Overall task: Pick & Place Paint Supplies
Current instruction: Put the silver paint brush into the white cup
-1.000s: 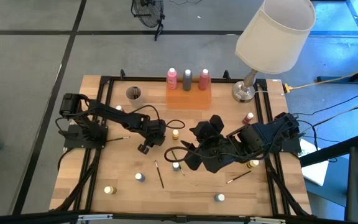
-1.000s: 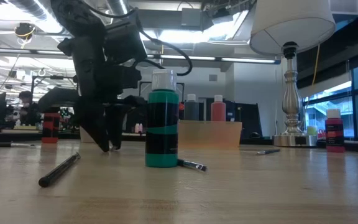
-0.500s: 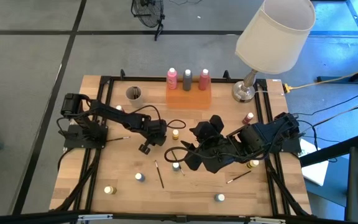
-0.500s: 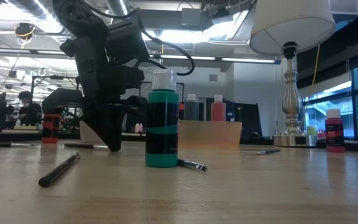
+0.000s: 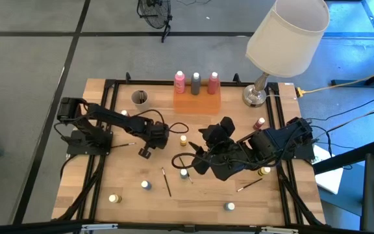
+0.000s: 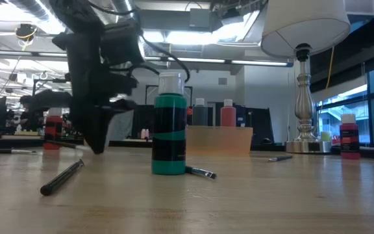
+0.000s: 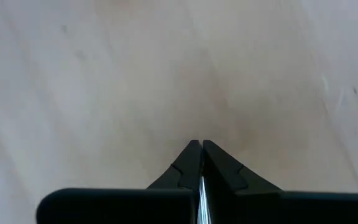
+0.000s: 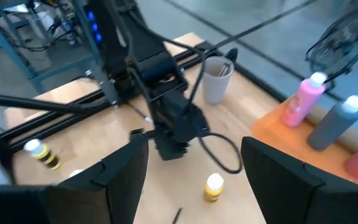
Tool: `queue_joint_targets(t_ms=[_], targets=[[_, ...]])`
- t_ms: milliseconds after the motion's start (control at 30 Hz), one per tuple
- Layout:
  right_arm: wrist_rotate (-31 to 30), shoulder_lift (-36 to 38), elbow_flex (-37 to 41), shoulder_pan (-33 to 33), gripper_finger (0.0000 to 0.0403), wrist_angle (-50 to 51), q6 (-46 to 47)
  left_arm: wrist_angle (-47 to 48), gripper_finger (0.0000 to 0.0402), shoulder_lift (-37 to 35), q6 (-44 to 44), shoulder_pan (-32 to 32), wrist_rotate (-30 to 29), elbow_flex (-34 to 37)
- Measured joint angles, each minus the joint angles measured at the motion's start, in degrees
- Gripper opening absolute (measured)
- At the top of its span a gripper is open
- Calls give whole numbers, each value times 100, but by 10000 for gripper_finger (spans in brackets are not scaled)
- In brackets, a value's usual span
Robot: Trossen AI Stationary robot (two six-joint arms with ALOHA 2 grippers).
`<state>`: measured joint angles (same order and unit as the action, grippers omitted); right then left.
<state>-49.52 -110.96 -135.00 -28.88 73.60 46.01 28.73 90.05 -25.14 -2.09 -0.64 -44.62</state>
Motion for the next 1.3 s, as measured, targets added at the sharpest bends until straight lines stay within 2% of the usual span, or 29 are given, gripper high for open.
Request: queue_joint_targets(t_ms=[167, 500, 600, 733, 800, 900, 1067, 1300], targets=[[-288, 0, 0, 142, 261, -32, -322, 348, 2, -595, 197, 4, -206, -22], [-261, 58, 9, 742, 261, -354, -642, 530, 2, -2148, 835, -69, -346, -42], [36, 186, 7, 951, 261, -609, -642, 518, 2, -2438, 1098, -120, -266, -42], [769, 396, 7, 1149, 261, -795, -642, 502, 2, -2734, 1298, -149, -82, -44], [839, 552, 9, 1210, 261, -847, -642, 615, 2, -2896, 1296, -150, -1, -58], [784, 806, 7, 1383, 261, -1069, -793, 892, 2, -3057, 1154, -215, 76, -306], [754, 1136, 0, 1711, 261, -1250, -1156, 897, 2, -3114, 1161, -318, -198, -861], [758, 1309, 0, 1878, 261, -1279, -1457, 896, 2, -3115, 850, -401, -265, -1896]])
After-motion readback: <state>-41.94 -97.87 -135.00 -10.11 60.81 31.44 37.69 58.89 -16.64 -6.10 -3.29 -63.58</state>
